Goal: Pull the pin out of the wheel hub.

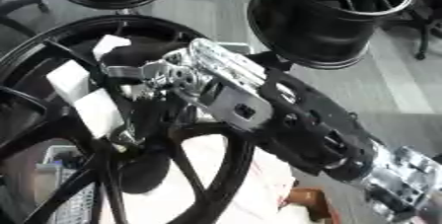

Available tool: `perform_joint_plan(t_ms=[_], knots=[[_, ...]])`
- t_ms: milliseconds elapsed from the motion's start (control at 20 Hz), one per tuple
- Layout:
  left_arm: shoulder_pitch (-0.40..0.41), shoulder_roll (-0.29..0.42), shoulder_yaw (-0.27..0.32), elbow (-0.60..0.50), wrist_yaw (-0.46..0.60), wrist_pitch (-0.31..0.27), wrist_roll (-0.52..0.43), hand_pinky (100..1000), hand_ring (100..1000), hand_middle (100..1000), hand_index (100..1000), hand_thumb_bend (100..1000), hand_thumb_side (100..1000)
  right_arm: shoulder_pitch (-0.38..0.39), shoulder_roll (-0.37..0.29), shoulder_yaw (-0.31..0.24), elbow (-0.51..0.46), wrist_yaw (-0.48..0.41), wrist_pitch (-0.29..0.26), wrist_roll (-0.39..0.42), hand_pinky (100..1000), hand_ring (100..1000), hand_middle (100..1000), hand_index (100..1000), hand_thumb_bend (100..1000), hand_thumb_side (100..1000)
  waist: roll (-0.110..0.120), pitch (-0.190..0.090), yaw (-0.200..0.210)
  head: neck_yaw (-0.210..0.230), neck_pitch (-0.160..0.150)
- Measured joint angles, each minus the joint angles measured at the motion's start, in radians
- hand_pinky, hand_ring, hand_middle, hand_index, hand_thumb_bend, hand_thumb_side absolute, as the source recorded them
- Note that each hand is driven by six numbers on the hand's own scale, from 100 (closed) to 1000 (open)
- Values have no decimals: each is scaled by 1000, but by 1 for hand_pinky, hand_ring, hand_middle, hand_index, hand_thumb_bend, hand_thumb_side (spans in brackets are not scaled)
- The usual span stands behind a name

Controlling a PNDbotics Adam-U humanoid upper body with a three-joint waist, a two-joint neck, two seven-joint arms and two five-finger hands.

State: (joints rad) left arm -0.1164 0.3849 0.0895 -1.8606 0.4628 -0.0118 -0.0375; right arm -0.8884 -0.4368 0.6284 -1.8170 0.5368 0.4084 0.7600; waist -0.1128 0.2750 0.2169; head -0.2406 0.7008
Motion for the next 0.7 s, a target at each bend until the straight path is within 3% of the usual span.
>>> perform_joint_plan(t_ms=[300, 700], knots=[[0, 0, 0, 0, -7, 3, 3, 740, 745, 754, 795, 144, 852, 0, -1, 0, -11, -3, 4, 9, 855, 837, 665, 728, 383, 152, 0, -3, -2, 0, -8], [0, 0, 0, 0, -10, 4, 4, 742, 745, 755, 795, 147, 855, 0, -1, 0, -11, -12, 8, 8, 853, 811, 571, 658, 271, 100, 0, -4, -2, 0, -10]])
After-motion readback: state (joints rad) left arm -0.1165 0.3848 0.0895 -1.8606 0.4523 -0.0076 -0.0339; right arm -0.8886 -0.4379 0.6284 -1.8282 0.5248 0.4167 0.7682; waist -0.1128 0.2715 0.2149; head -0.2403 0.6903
